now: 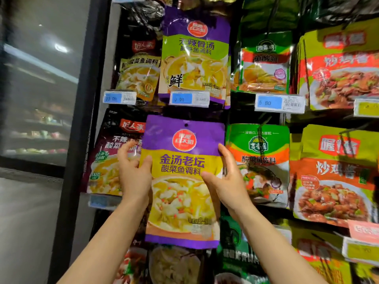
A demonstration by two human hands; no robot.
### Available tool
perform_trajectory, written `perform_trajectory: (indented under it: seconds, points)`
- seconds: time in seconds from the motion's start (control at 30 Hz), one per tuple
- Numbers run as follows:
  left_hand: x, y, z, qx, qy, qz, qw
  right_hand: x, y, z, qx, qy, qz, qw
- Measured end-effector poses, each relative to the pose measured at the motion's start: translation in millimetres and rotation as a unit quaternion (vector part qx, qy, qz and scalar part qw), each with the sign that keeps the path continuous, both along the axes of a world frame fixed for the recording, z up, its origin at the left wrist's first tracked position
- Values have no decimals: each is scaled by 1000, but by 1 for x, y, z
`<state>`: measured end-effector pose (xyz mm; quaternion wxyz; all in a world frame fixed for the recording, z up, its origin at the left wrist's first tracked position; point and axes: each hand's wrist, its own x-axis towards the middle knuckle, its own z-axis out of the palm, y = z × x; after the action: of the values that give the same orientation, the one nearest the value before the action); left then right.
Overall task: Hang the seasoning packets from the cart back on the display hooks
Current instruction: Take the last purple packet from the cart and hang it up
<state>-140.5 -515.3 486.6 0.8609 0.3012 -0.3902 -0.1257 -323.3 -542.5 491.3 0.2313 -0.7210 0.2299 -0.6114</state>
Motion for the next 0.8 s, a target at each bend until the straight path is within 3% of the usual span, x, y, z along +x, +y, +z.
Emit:
perform_trajectory:
  seconds: [0.13,0.3,0.57,0.8]
  points:
    - [11,-18,0,47,-66,37,996,6,-5,4,-1,24,-33,999]
    - [15,-35,31,49,-153,80,984,7,-14,32,9,-26,4,1000]
    - [23,-39,24,3,-117,22,993,-1,-25,20,14,-36,37,999]
    - [26,-48,41,36,-99,5,994,4,-26,42,32,-32,27,999]
